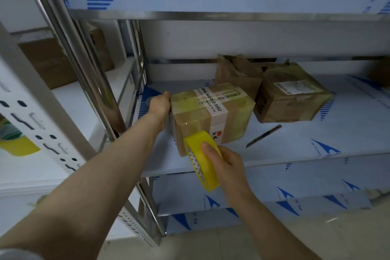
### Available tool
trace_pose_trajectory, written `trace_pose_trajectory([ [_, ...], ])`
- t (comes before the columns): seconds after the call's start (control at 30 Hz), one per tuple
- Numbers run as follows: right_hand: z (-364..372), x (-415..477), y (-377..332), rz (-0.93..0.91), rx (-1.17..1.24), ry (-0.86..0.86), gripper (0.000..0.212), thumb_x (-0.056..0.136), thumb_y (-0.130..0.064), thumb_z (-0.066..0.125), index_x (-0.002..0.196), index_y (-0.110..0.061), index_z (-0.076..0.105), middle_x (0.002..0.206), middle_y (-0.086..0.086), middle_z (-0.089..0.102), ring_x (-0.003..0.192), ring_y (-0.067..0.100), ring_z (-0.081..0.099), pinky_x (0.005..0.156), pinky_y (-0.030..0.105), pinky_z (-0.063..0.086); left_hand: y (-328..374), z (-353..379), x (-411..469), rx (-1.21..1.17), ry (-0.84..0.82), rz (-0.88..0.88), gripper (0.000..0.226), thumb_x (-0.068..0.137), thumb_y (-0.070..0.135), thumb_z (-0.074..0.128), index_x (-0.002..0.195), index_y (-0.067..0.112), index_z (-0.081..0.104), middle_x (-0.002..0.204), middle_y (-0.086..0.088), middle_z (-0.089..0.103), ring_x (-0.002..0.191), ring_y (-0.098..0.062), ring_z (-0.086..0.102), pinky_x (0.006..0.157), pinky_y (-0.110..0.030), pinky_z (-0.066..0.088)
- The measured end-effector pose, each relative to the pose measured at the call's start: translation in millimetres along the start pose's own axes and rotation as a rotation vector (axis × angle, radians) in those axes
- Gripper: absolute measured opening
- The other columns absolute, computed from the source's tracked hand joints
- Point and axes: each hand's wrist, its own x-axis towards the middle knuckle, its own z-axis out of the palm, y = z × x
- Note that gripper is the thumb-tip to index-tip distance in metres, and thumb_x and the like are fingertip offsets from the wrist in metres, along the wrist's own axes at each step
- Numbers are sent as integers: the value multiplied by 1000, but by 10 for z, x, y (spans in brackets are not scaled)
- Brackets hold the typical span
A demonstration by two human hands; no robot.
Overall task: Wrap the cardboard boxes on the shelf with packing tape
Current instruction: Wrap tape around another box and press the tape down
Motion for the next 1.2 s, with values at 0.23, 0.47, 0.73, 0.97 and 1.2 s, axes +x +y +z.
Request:
trace_pose_trajectory([
  [0.23, 54, 134, 149, -25, 29, -15, 55, 70, -48, 61, 80, 7, 58, 67, 6, 55, 65, 14, 54, 64, 28, 45, 462, 233, 28, 795, -79, 303, 55, 101, 49, 19, 118, 11, 54, 112, -9, 56, 104, -27, 54, 90, -40, 43],
  [0.47, 75, 244, 217, -107, 17, -60, 50, 71, -50, 59, 72, 0, 58, 62, 1, 52, 59, 8, 49, 57, 18, 43, 349, 327, 336, 1062, -69, 348, 49, 100, 49, 23, 91, 16, 58, 93, -9, 61, 76, -19, 57, 71, -33, 44],
  [0.73, 61, 303, 256, -137, 64, -81, 32, 83, -37, 63, 55, -25, 56, 50, -12, 49, 51, 0, 45, 54, 11, 39, 420, 399, 311, 1133, 36, 356, 47, 100, 47, 27, 82, 15, 56, 82, -6, 59, 75, -22, 56, 64, -31, 41],
  [0.97, 16, 332, 291, -92, 72, -89, 40, 87, -31, 67, 47, -32, 62, 52, -12, 57, 55, 1, 53, 57, 15, 45, 348, 440, -54, 1284, -114, 343, 98, 77, 85, 5, 149, 21, 23, 149, -15, 34, 138, -34, 29, 109, -55, 20],
  [1.2, 25, 340, 222, -30, 42, -76, 38, 69, -49, 58, 69, -11, 67, 63, -3, 64, 65, 8, 58, 65, 22, 48, 274, 477, -136, 1355, 40, 593, 72, 96, 61, 14, 123, 7, 53, 127, -17, 57, 117, -31, 52, 97, -41, 33],
])
